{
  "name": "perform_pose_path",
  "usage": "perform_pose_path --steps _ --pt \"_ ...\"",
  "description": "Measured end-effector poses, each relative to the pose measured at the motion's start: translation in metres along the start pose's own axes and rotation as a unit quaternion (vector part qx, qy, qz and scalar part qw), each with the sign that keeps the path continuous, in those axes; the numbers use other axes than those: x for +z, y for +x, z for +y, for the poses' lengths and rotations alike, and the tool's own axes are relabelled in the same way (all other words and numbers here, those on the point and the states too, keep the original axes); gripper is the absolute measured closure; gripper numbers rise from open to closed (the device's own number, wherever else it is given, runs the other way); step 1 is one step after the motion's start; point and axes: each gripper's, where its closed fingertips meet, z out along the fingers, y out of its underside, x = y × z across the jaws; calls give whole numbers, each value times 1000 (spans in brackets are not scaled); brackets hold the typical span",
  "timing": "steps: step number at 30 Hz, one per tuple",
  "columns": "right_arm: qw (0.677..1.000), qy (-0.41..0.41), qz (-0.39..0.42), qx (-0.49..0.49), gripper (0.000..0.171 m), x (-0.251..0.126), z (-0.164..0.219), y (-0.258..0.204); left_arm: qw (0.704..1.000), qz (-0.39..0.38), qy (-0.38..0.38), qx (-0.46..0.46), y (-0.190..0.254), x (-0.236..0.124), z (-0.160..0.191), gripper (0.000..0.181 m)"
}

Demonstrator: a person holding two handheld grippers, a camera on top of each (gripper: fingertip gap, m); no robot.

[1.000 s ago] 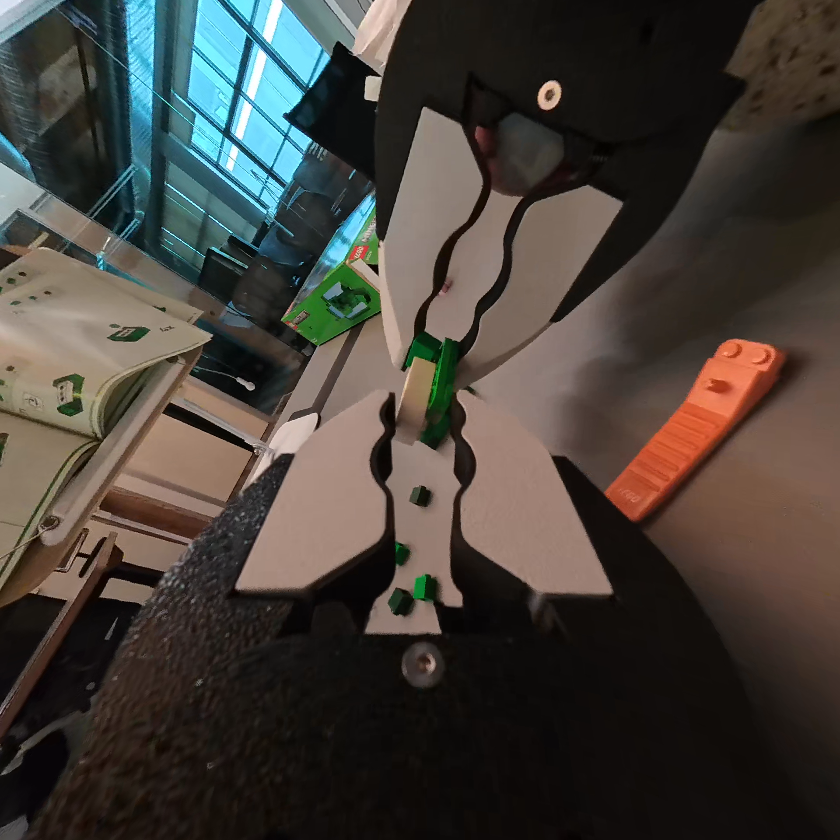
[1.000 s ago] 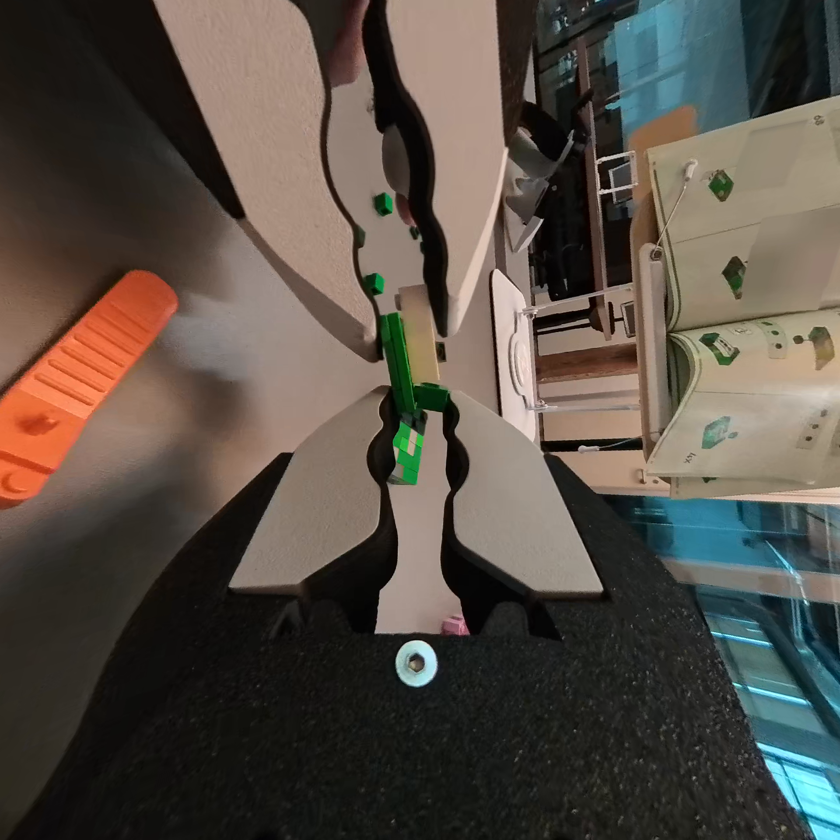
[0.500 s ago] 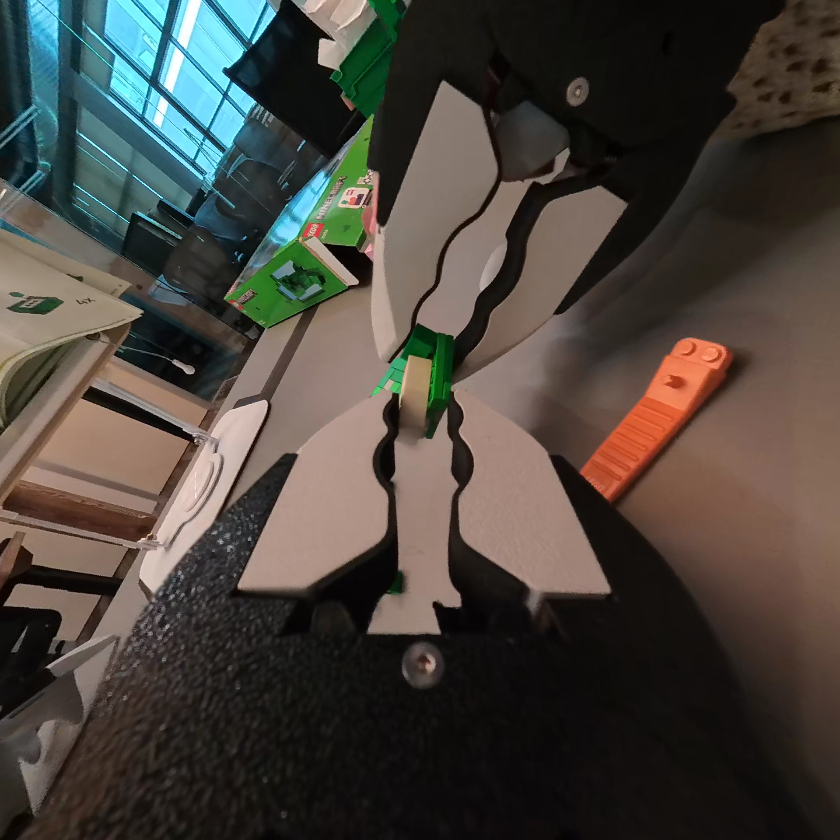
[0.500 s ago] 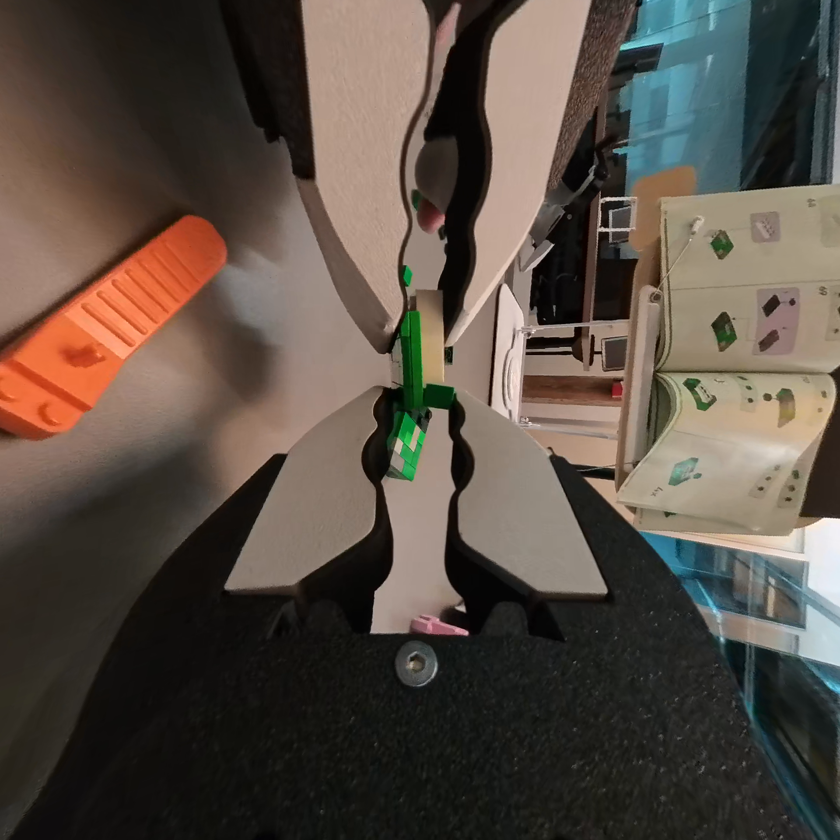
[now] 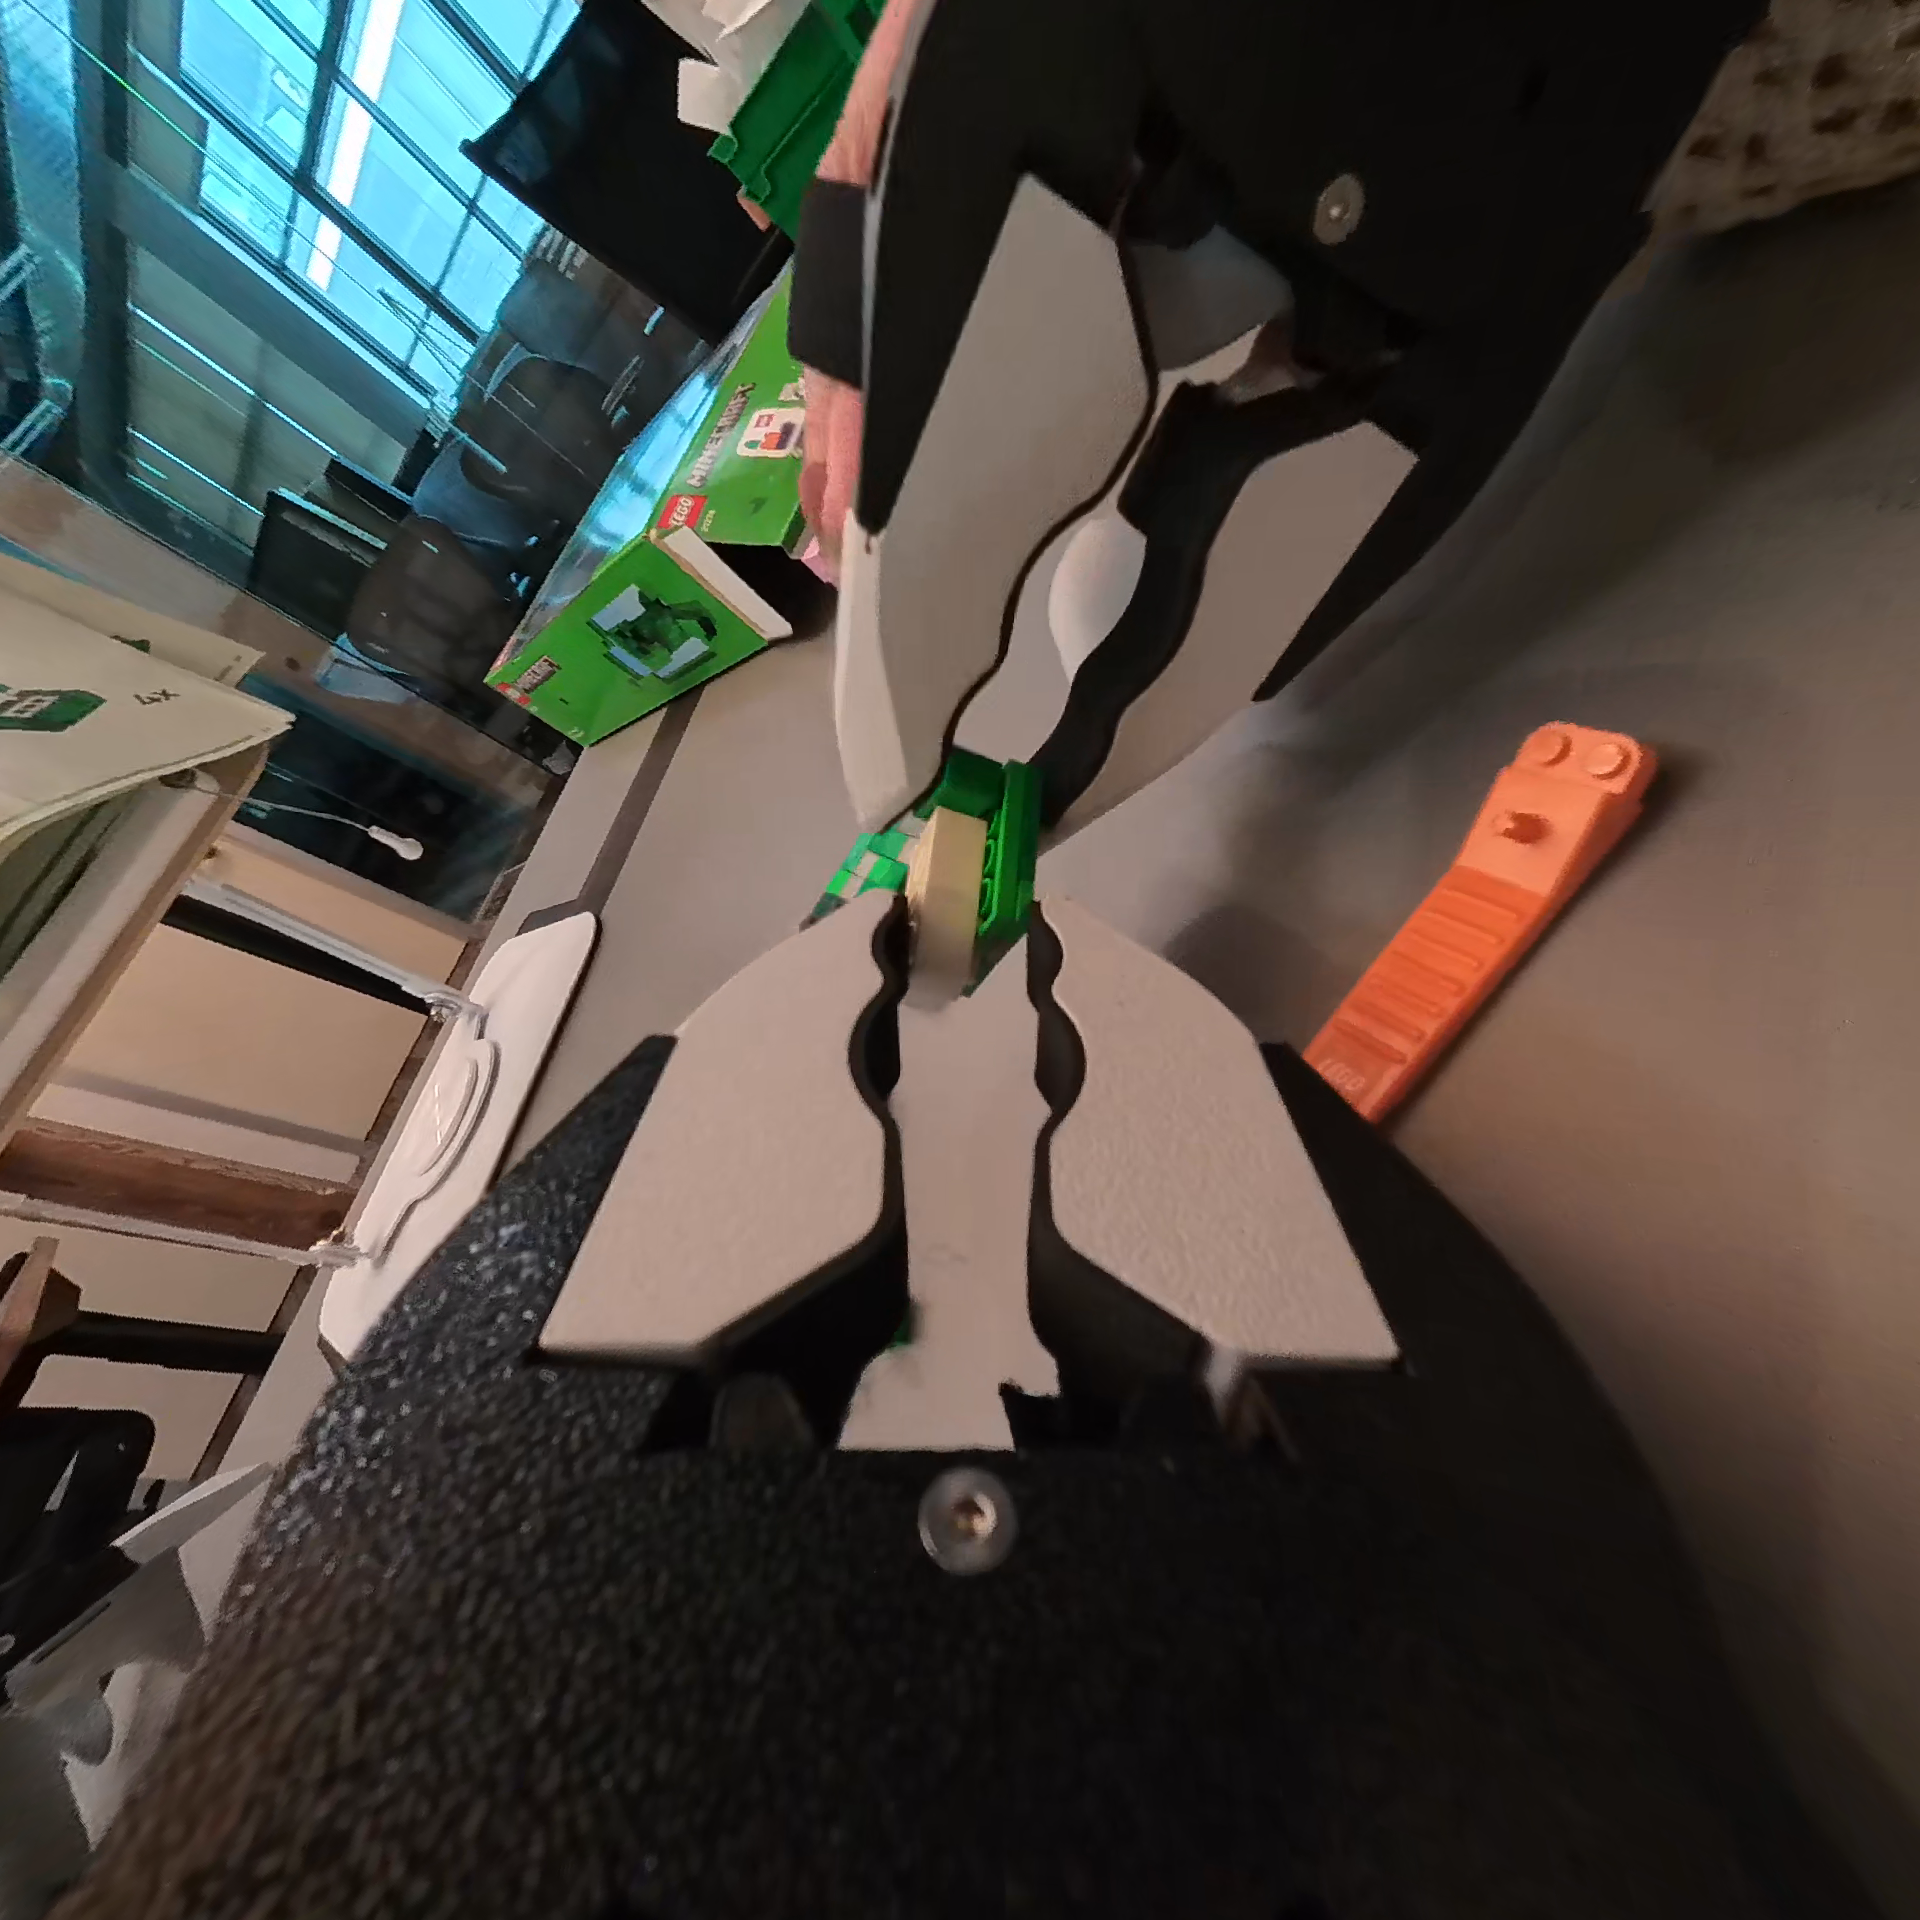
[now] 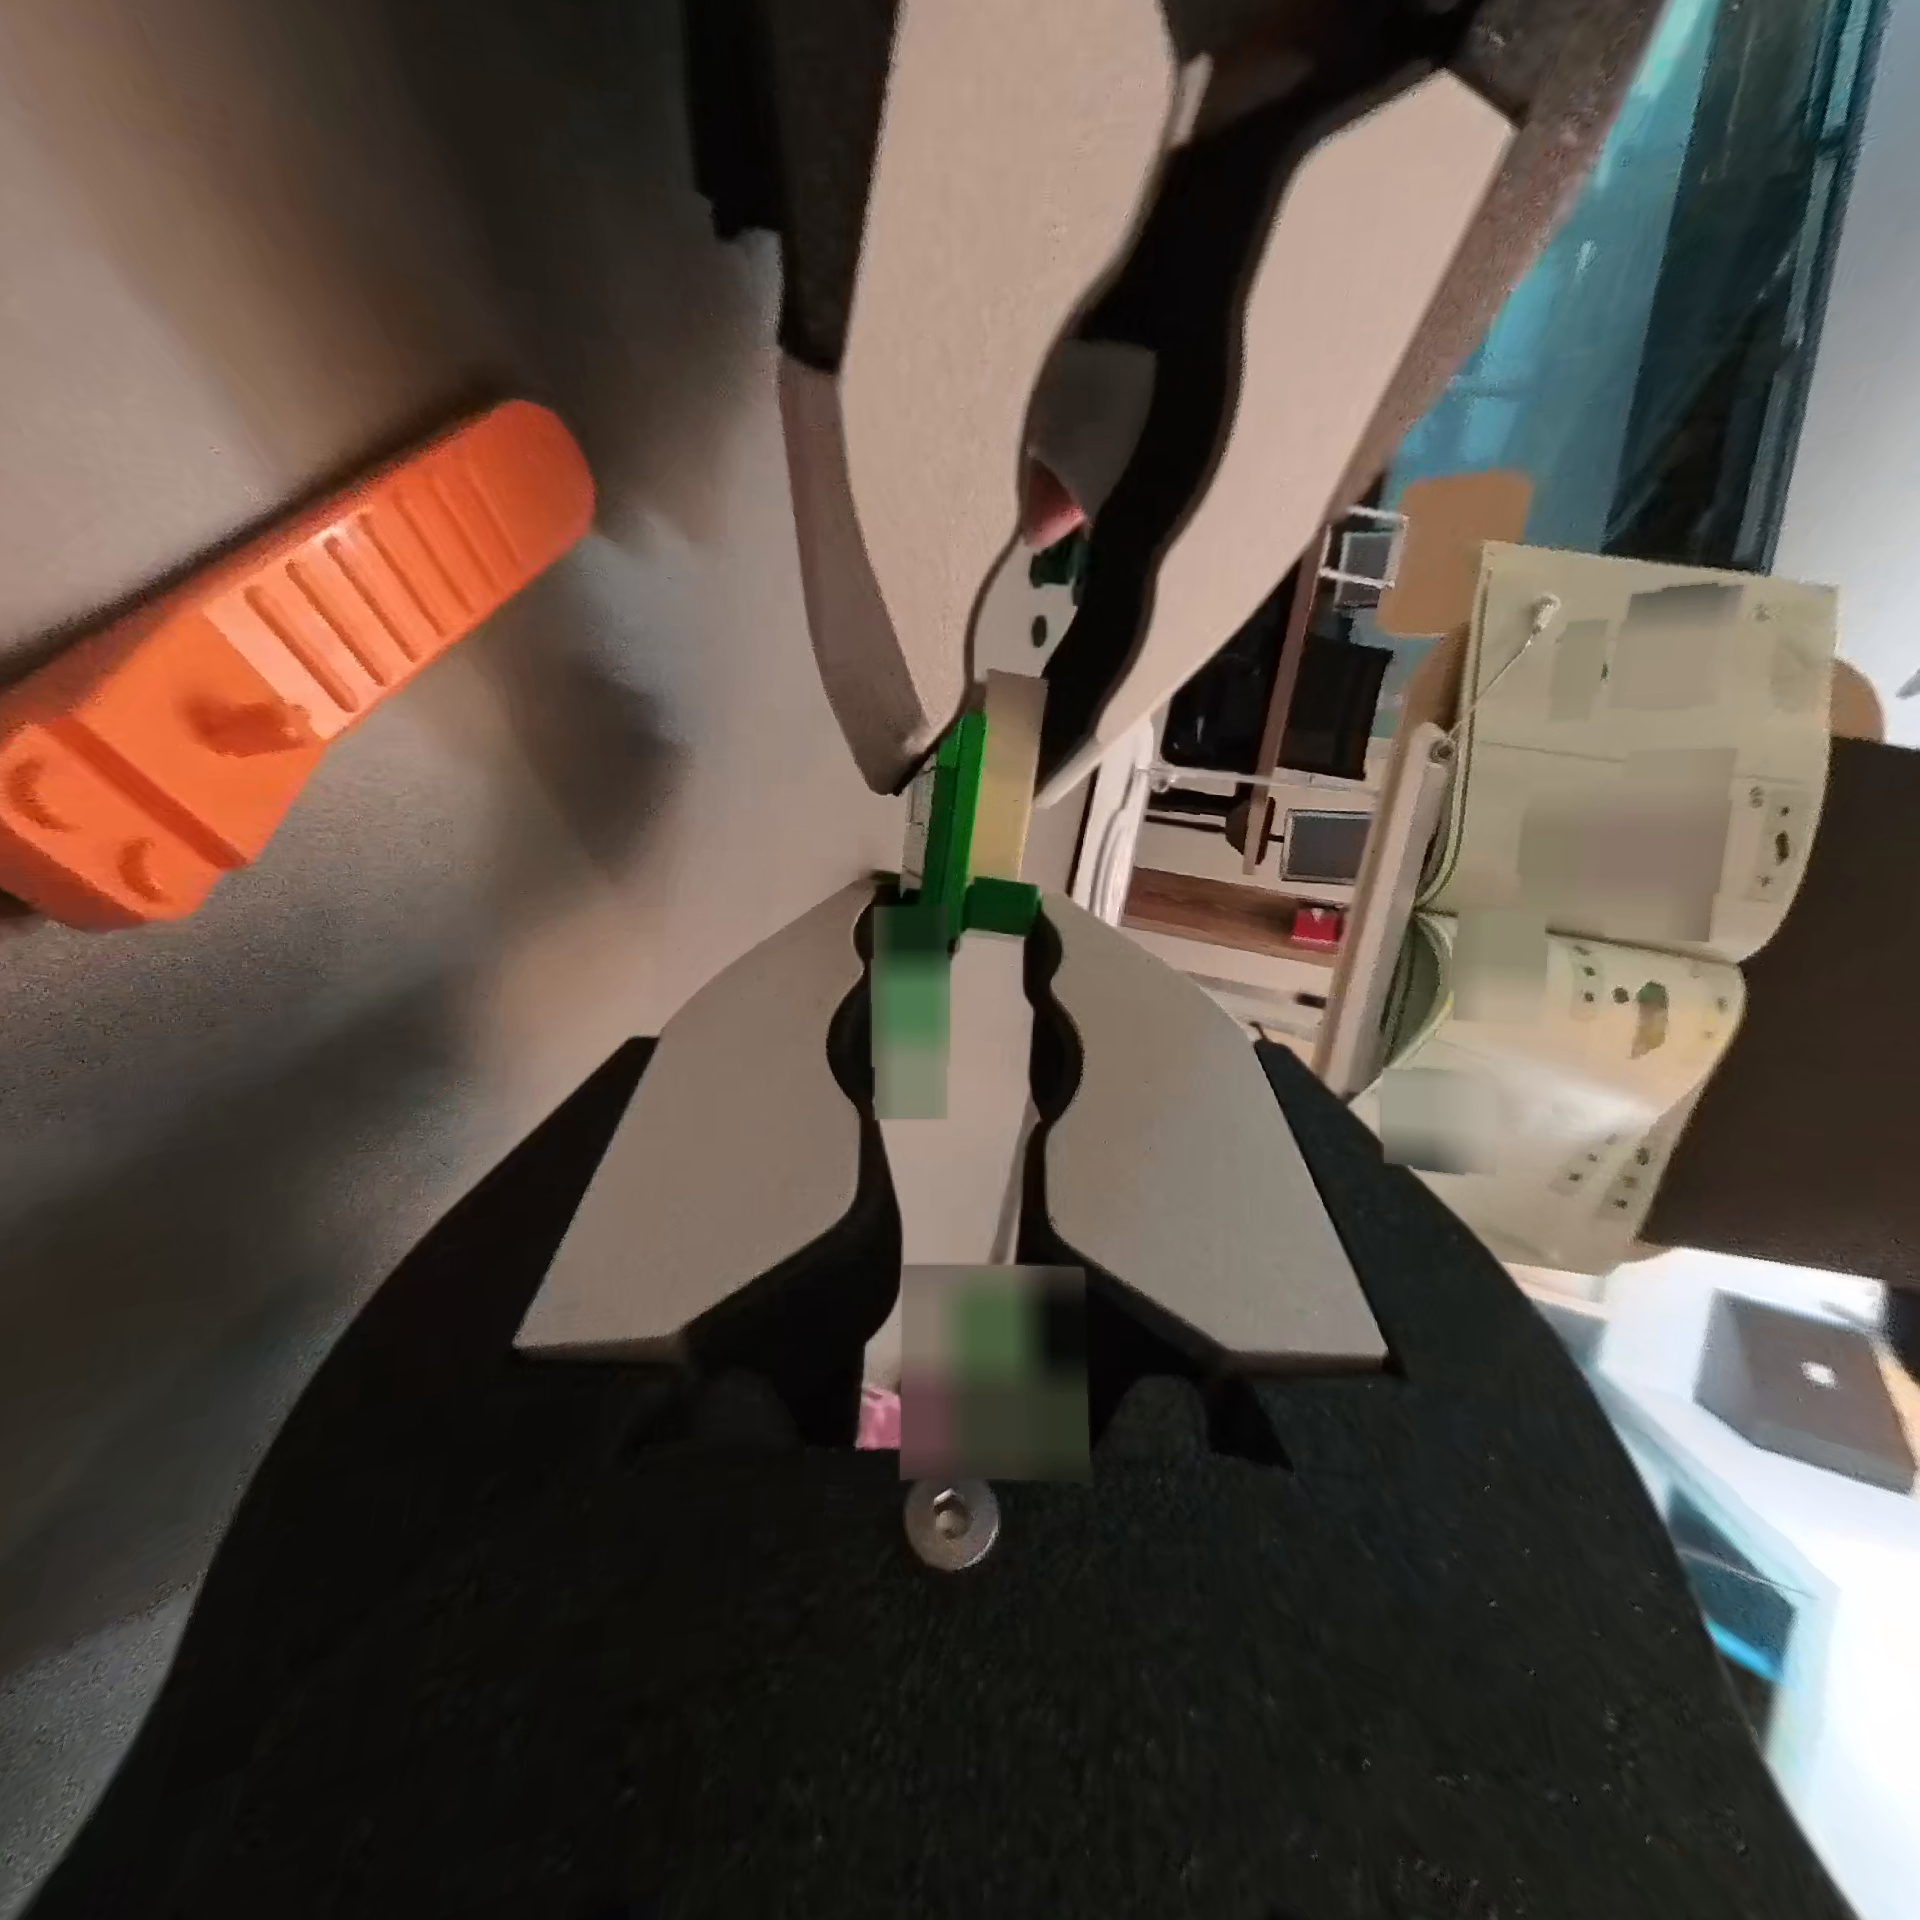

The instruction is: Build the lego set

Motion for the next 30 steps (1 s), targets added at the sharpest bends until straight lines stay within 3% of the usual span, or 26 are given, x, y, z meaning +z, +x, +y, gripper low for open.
perform_pose_path --steps 9,14,30 --pt "1000 -10 -15 2 152 1 0 -5 1000 6 -7 4 2 1 2 158" --pt "995 30 -45 87 151 -1 -3 -9 999 28 3 -17 4 0 0 160" --pt "986 129 -43 94 145 -17 -20 -9 993 80 73 -49 11 -10 -18 162"
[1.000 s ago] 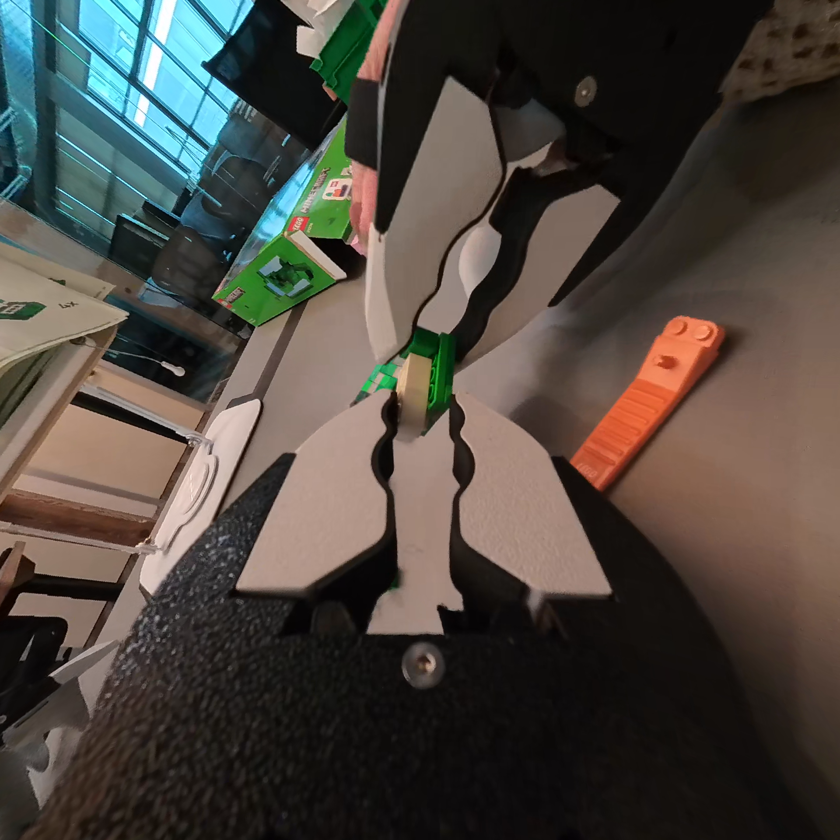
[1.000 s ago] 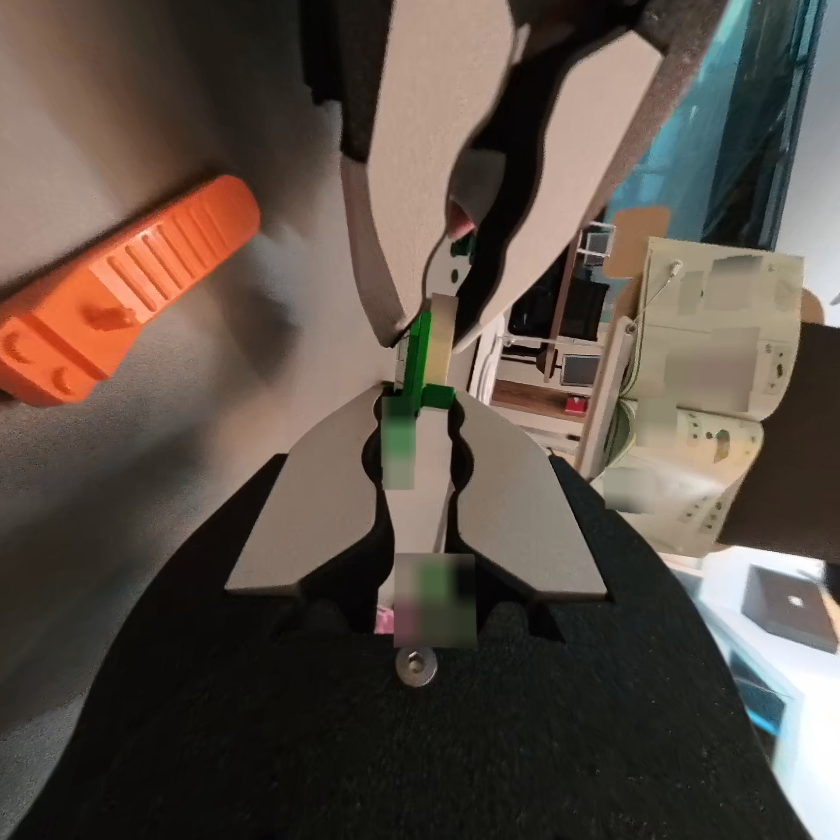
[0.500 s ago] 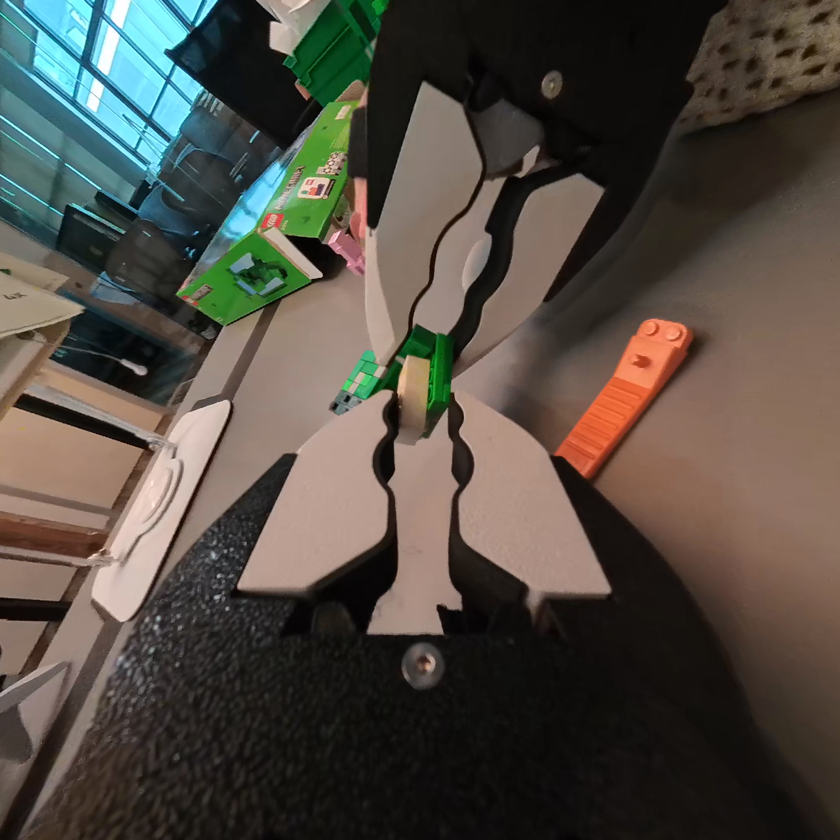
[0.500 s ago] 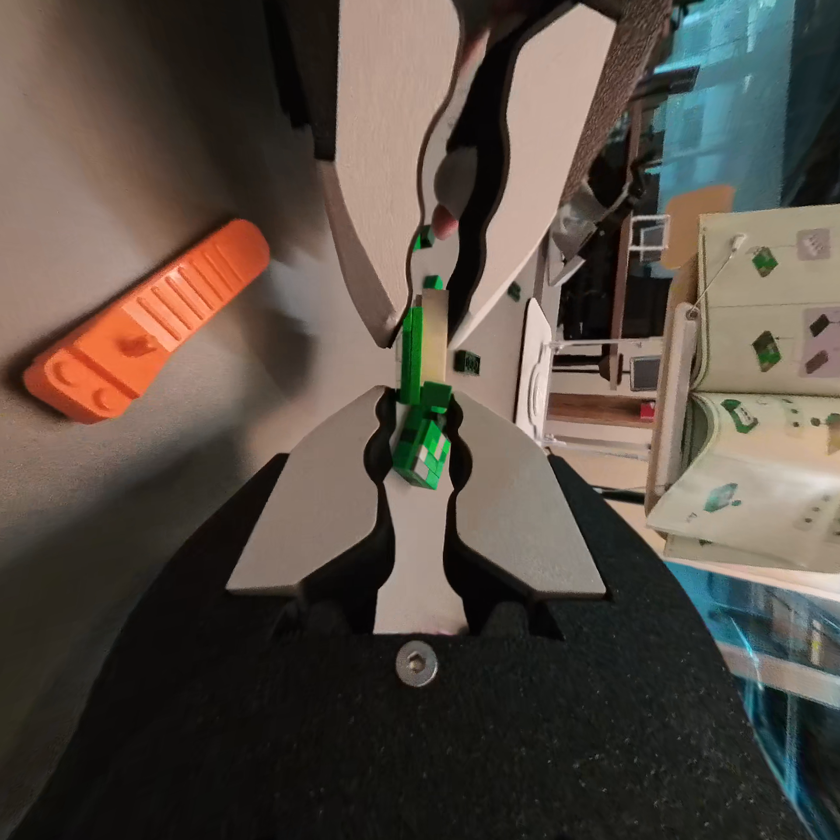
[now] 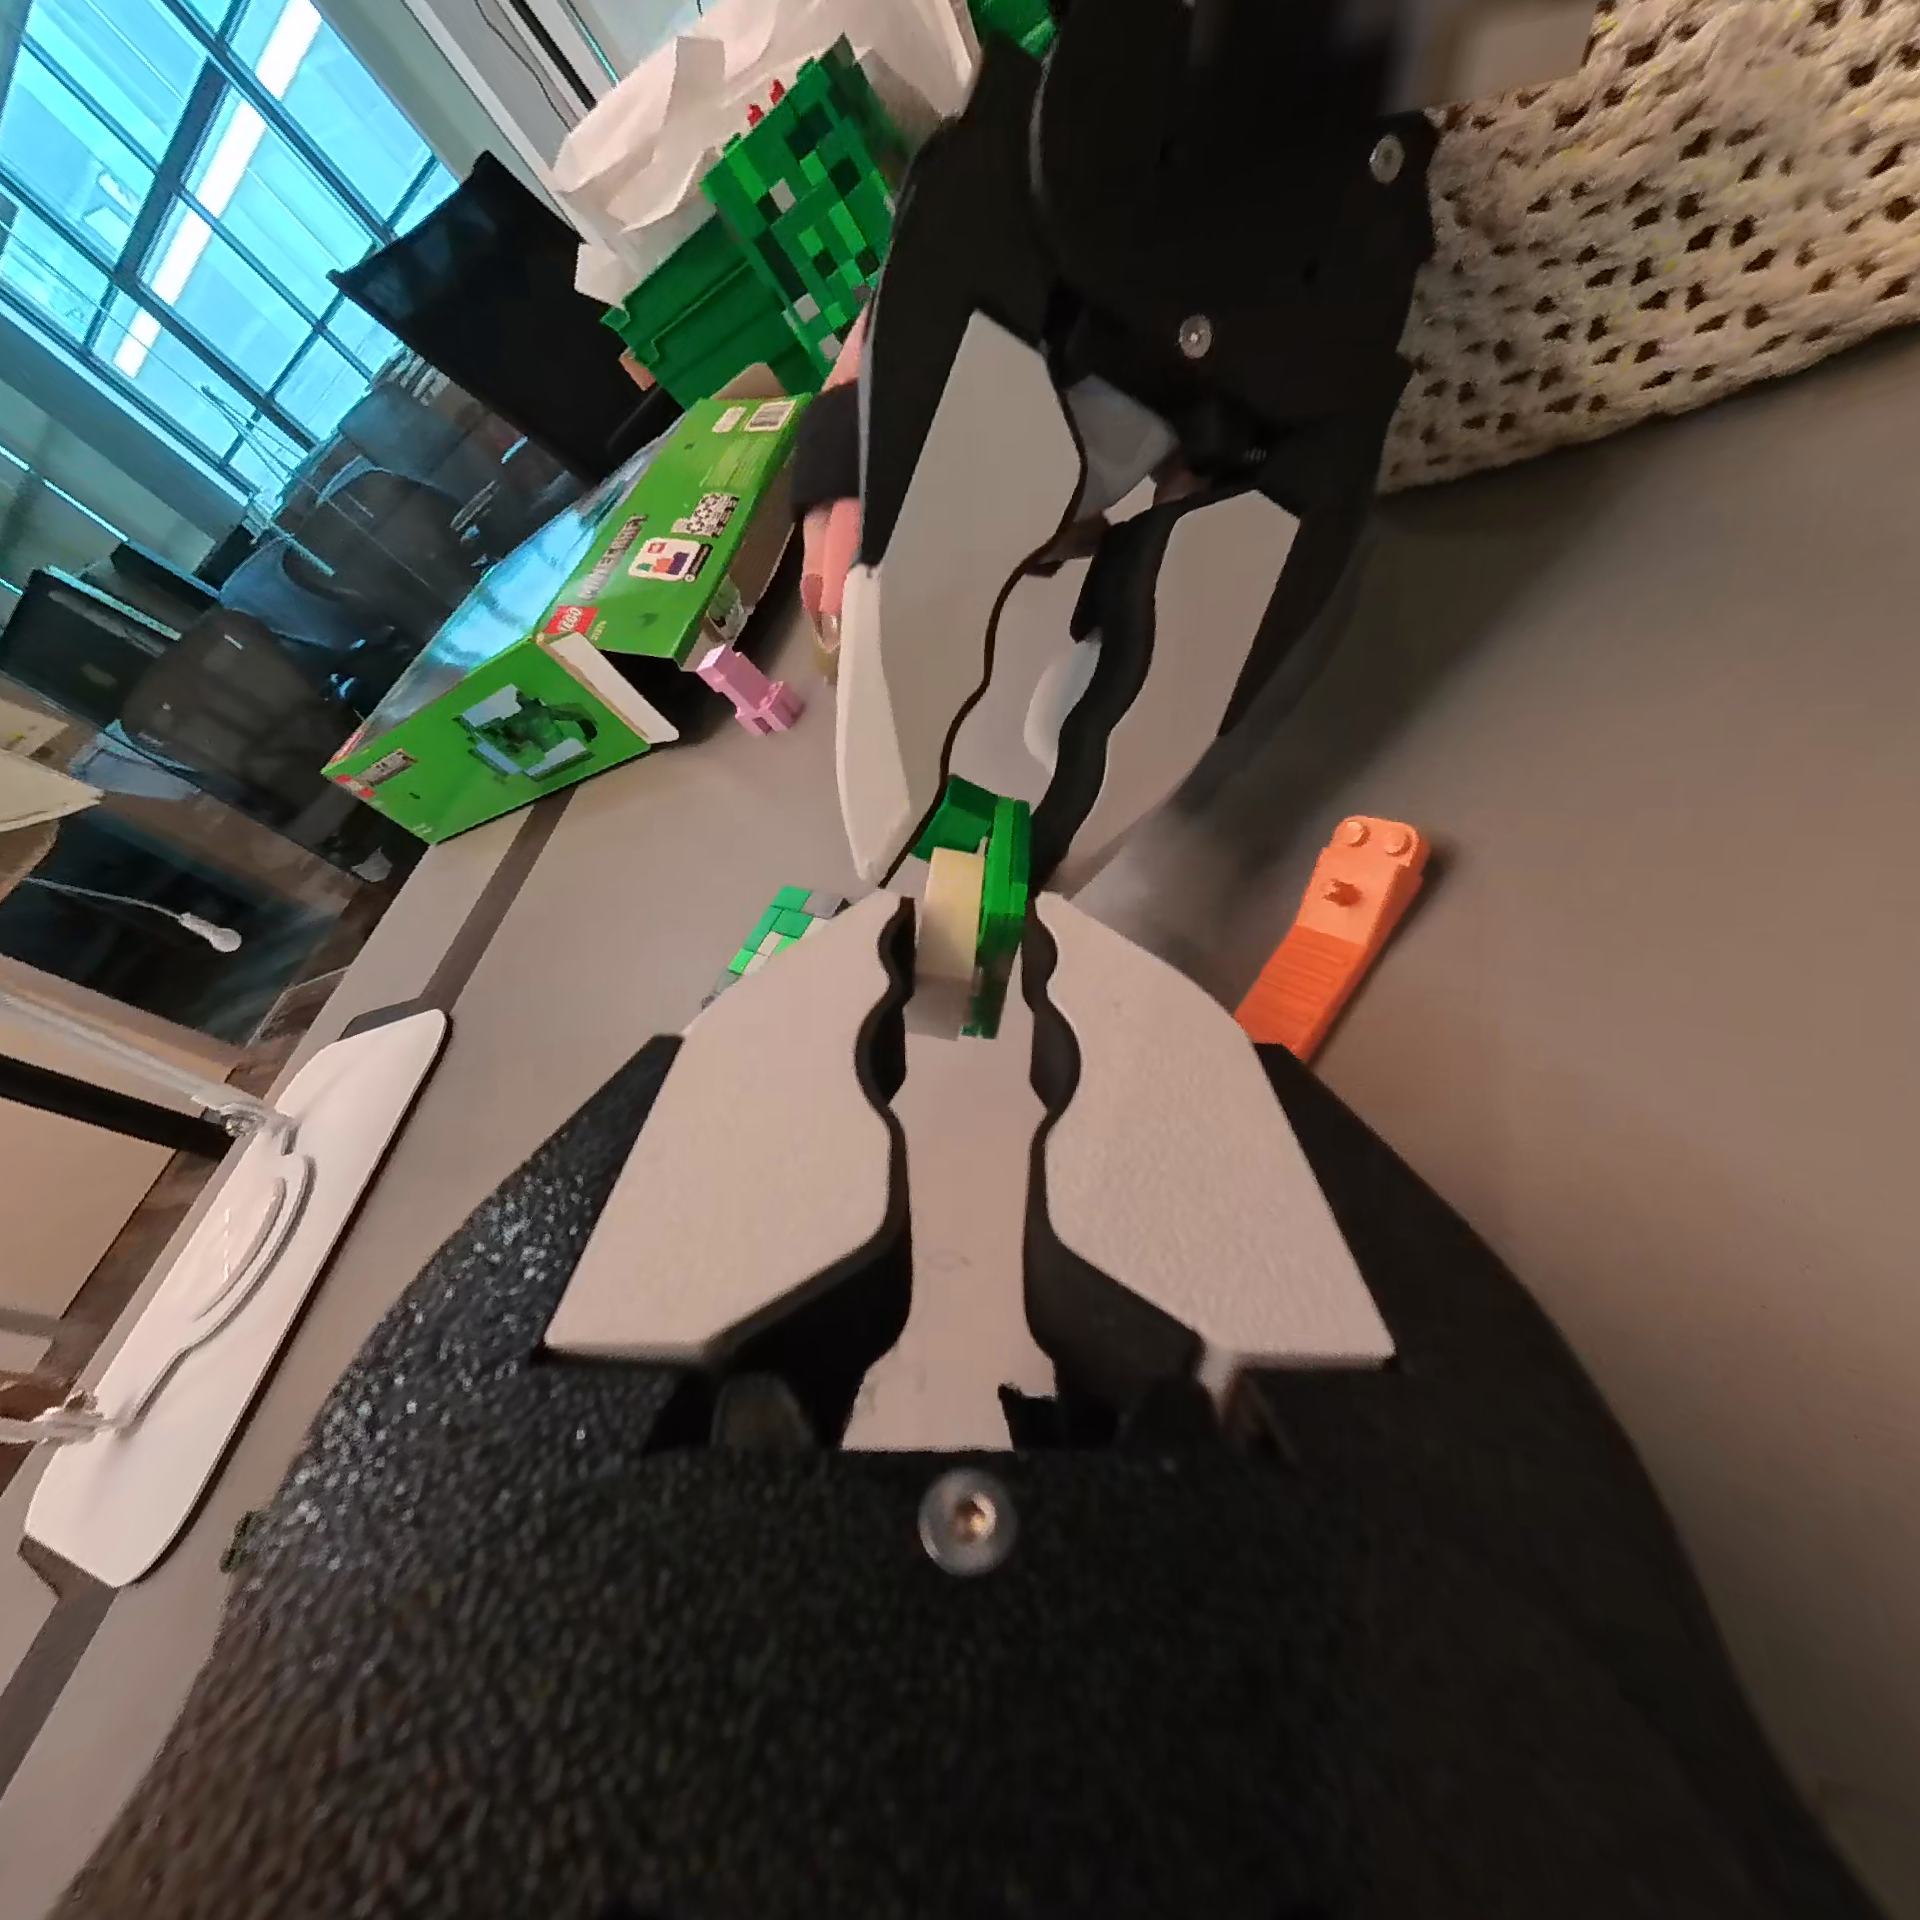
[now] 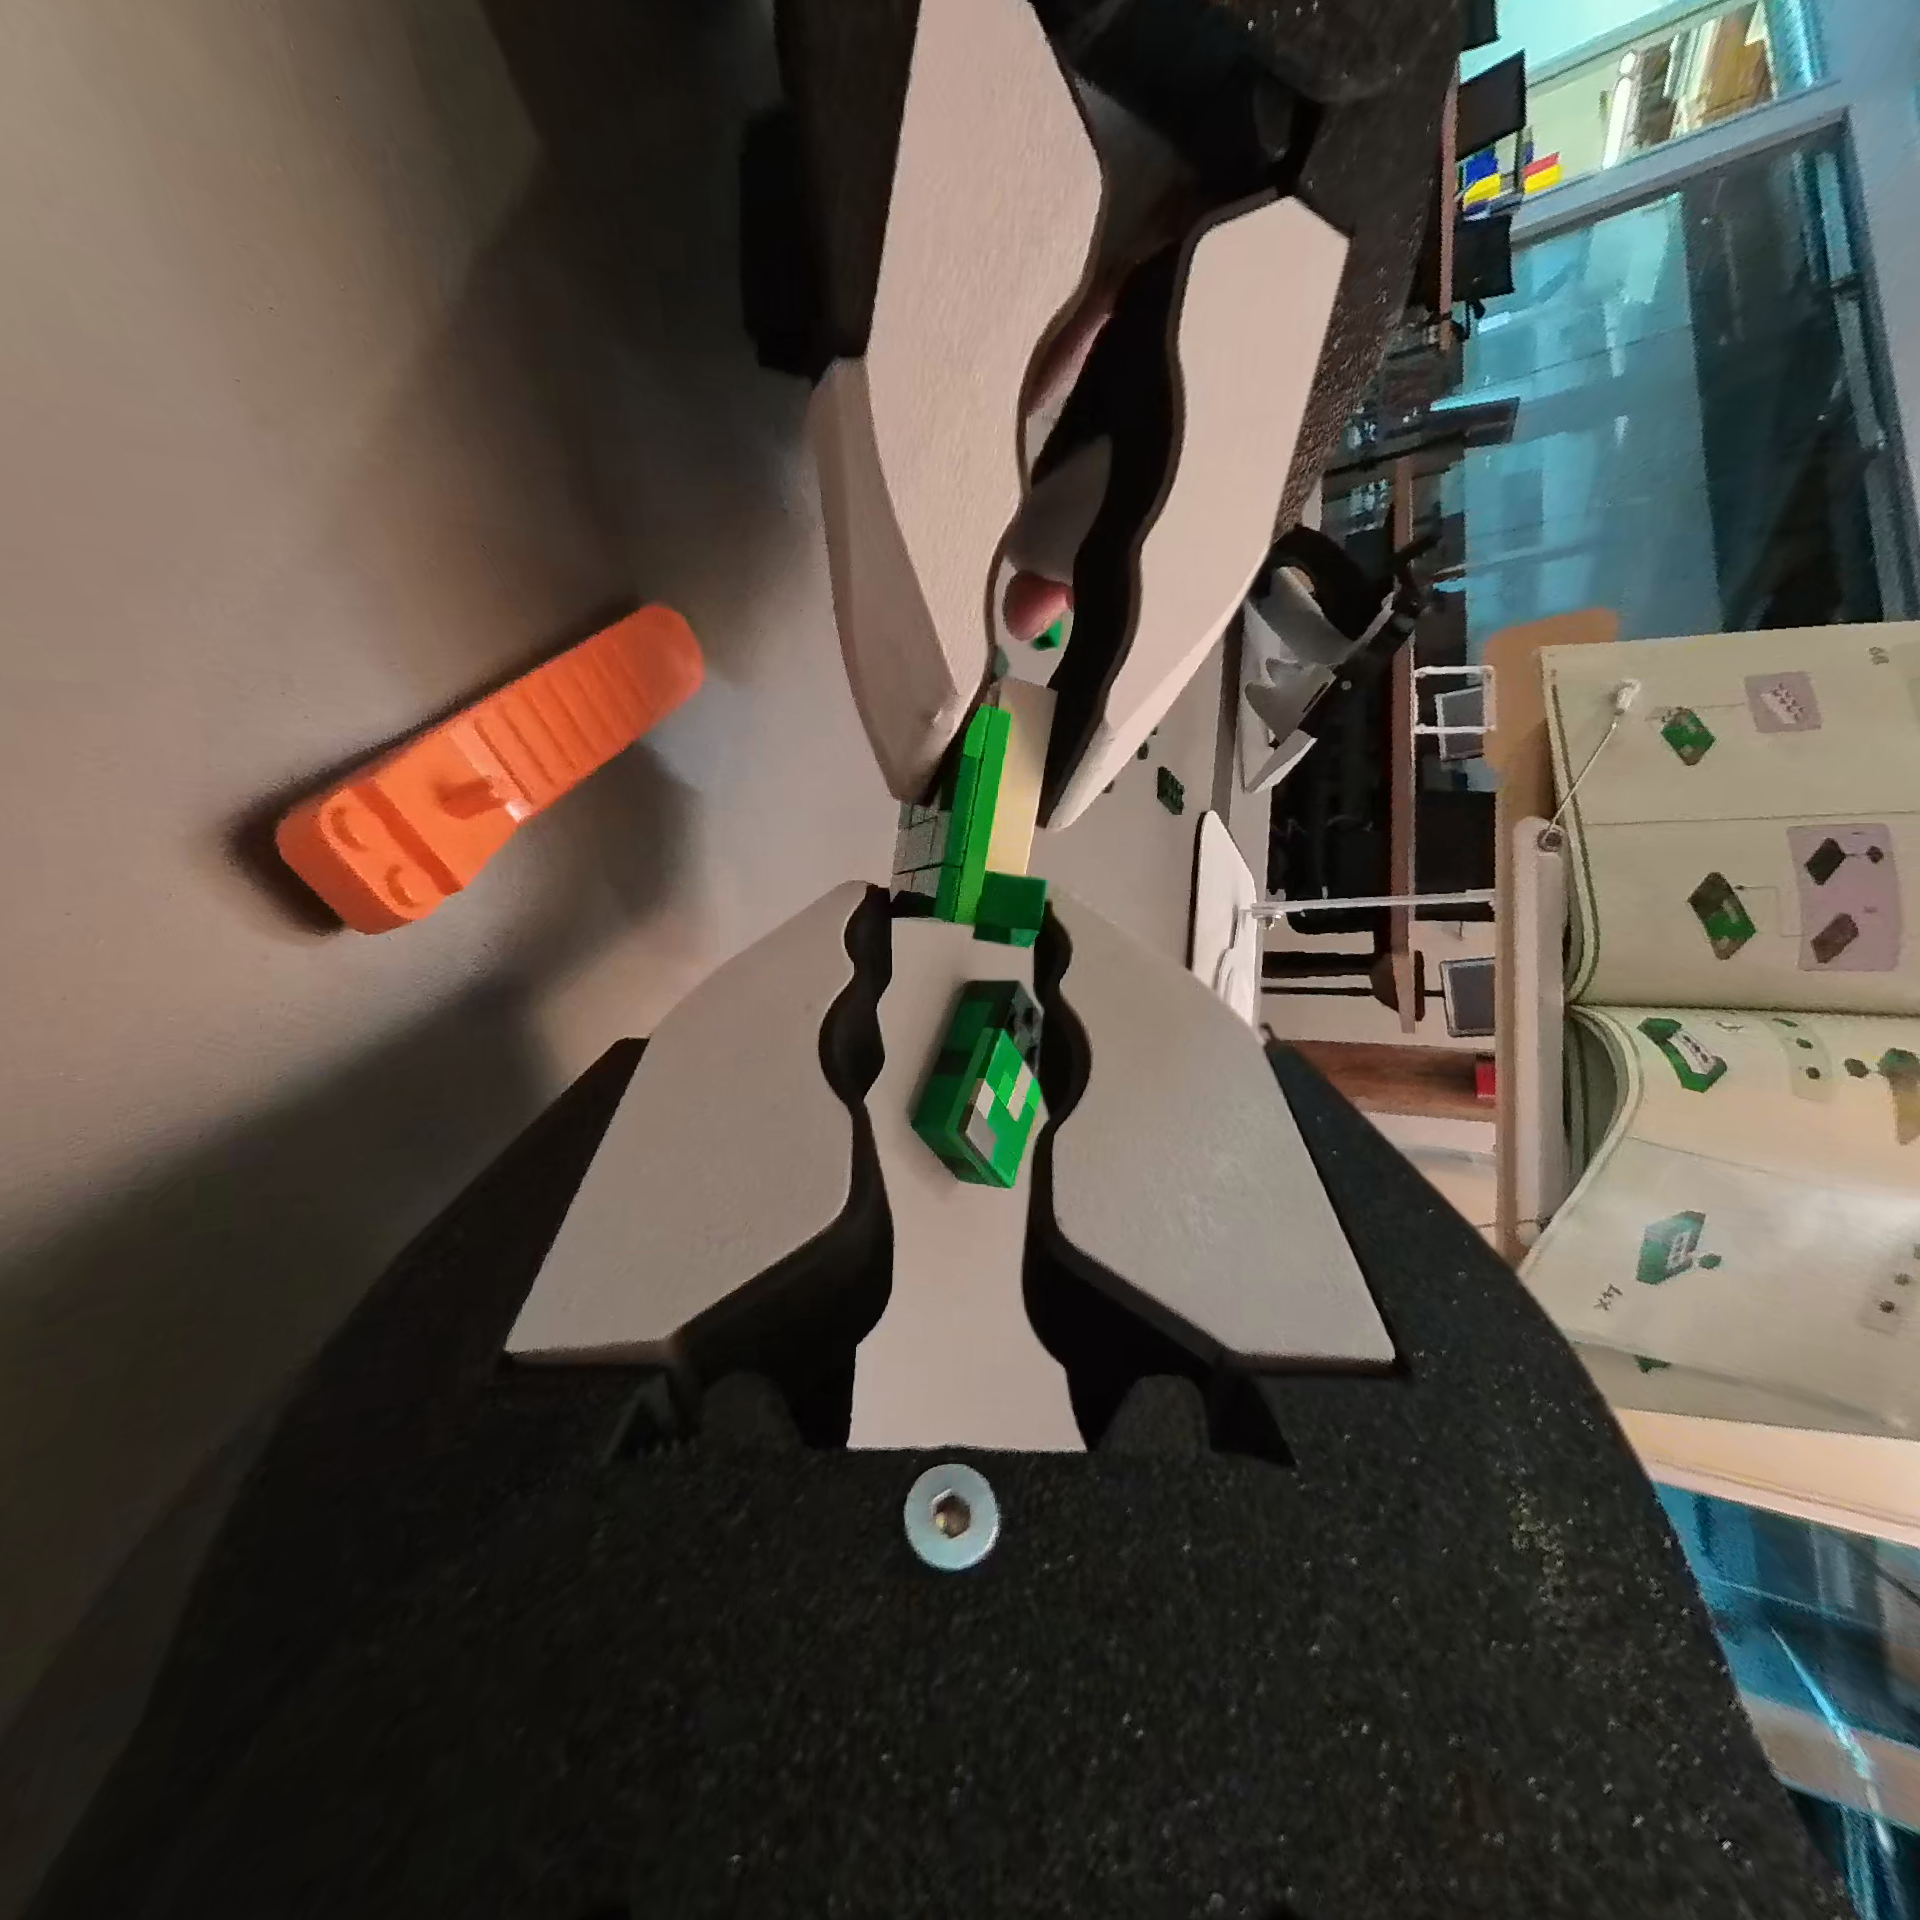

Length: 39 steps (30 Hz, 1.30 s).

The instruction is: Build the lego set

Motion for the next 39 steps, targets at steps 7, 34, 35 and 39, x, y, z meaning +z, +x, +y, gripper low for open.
perform_pose_path --steps 7,34,35,39 --pt "997 44 -16 55 145 -7 -8 3 999 15 32 -25 1 -4 -9 162" --pt "991 55 -75 91 143 -23 -24 1 987 91 63 -120 13 -8 -17 163" --pt "991 58 -75 96 143 -23 -25 1 986 92 67 -125 12 -9 -18 162" --pt "982 95 -72 143 142 -28 -31 9 977 97 104 -160 7 -14 -27 163"
